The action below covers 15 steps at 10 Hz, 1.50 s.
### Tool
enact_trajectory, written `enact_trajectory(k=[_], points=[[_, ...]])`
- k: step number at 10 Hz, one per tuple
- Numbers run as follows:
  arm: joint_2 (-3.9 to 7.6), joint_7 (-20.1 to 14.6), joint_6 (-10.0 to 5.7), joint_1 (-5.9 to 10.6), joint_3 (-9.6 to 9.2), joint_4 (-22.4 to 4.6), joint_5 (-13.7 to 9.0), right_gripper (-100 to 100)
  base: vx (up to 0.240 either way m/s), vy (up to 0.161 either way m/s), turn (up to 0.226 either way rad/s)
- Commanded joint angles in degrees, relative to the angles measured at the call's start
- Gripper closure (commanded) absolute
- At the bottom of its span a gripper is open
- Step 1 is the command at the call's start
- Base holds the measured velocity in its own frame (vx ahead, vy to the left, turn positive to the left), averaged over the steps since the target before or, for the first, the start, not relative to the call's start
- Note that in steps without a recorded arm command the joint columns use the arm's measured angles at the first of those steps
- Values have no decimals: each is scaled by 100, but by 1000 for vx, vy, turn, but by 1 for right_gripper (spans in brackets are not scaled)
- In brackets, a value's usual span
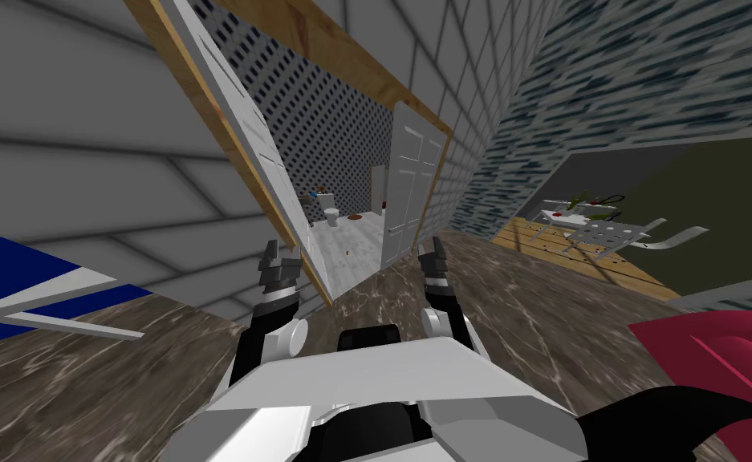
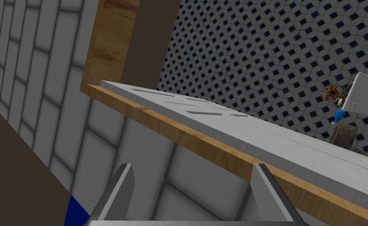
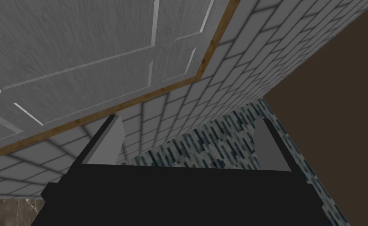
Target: Push the door open
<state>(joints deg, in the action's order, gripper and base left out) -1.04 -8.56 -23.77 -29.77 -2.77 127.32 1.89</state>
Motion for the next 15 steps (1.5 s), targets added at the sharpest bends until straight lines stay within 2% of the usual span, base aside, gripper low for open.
enact_trajectory(k=[1, 2, 8, 9, 15], points=[[63, 12, -57, 61, -29, -213, 5, -100, 78, -44, 65], [81, 16, -74, 79, -38, -278, 6, -100, 140, -65, 66], [252, 61, -279, 298, -143, -1049, 24, -100, 128, -79, 60], [296, 76, -347, 370, -177, -1296, 30, -100, 129, -103, 100], [417, 126, -576, 615, -294, -2162, 49, -100, 98, -86, 71]])
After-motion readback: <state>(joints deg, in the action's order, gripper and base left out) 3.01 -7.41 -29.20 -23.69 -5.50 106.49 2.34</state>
